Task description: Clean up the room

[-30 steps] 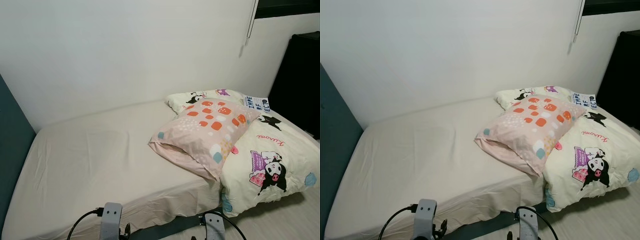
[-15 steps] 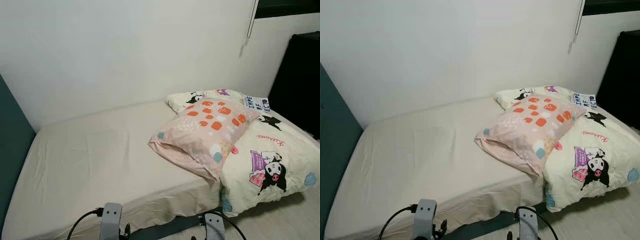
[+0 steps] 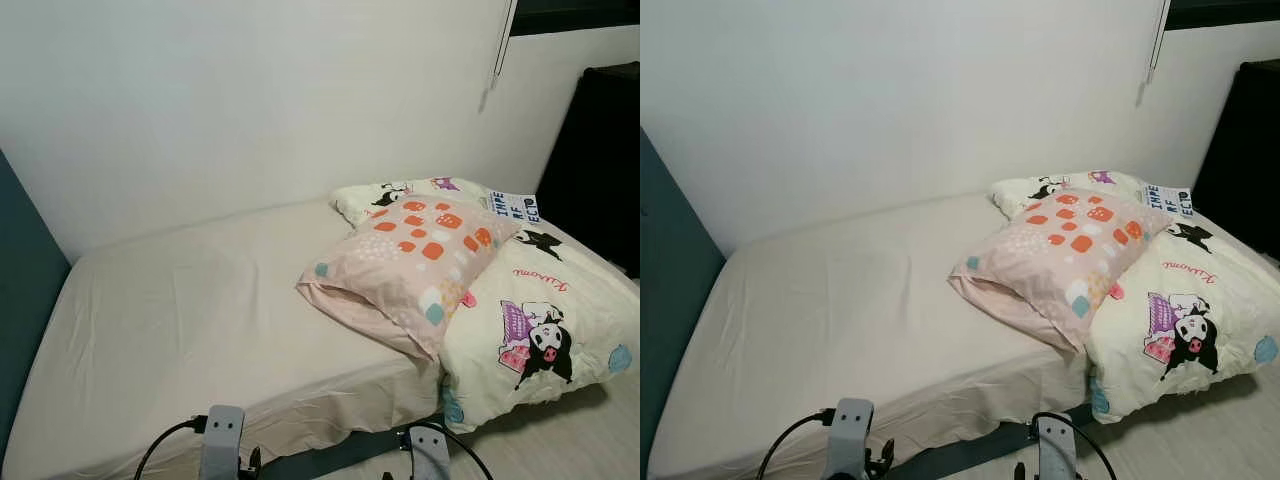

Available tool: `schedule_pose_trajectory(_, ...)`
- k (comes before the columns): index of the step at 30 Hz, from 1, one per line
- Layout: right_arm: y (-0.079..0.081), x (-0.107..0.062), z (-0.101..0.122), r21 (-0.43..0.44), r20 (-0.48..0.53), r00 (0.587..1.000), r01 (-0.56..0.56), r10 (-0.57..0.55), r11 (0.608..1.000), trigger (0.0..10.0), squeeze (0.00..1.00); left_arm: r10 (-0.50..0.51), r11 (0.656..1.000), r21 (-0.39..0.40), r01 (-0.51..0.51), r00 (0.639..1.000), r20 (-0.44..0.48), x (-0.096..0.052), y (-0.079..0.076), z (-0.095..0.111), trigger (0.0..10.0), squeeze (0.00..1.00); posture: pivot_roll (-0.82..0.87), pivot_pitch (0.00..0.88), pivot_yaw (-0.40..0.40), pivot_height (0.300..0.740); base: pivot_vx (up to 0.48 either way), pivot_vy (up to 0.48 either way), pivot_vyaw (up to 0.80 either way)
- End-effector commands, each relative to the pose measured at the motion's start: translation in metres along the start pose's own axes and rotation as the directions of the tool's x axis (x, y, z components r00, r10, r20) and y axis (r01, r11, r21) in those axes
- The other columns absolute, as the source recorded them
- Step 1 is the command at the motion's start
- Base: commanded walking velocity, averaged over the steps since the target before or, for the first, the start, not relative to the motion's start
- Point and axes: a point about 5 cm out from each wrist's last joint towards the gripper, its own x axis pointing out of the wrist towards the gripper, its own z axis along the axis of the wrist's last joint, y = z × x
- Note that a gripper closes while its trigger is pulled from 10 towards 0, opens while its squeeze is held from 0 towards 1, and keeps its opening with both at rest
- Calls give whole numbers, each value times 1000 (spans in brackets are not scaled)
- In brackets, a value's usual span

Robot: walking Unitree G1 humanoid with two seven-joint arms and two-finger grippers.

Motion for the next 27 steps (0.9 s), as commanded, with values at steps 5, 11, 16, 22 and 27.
schedule_pose_trajectory(5, 3, -1, -3, -7, -4, 1000, -7, 7, 1000, 10000, 0, -1, 1000, 11, 1, 1000, -30, -3, 1, -7, 10000, 0, -62, 70, 44, 740, 0, 0, 0)
schedule_pose_trajectory(11, 3, -1, -4, -9, -4, 1000, -5, 5, 1000, 10000, 0, -4, 1000, 12, 4, 999, -33, -3, 1, -8, 10000, 0, -64, 67, 44, 740, 0, 0, 0)
schedule_pose_trajectory(16, 3, -1, -4, -9, -4, 1000, -4, 4, 1000, 10000, 0, -5, 1000, 13, 6, 999, -34, -3, 1, -8, 10000, 0, -62, 65, 44, 740, 0, 0, 0)
schedule_pose_trajectory(22, 3, -1, -4, -10, -4, 1000, -6, 6, 1000, 10000, 0, -3, 1000, 12, 3, 999, -37, -3, 2, -8, 10000, 0, -61, 64, 43, 740, 0, 0, 0)
schedule_pose_trajectory(27, 4, -1, -4, -9, -4, 1000, -7, 7, 1000, 10000, 0, 3, 1000, 8, -3, 999, -40, -3, 2, -8, 10000, 0, -61, 67, 44, 740, 0, 0, 0)
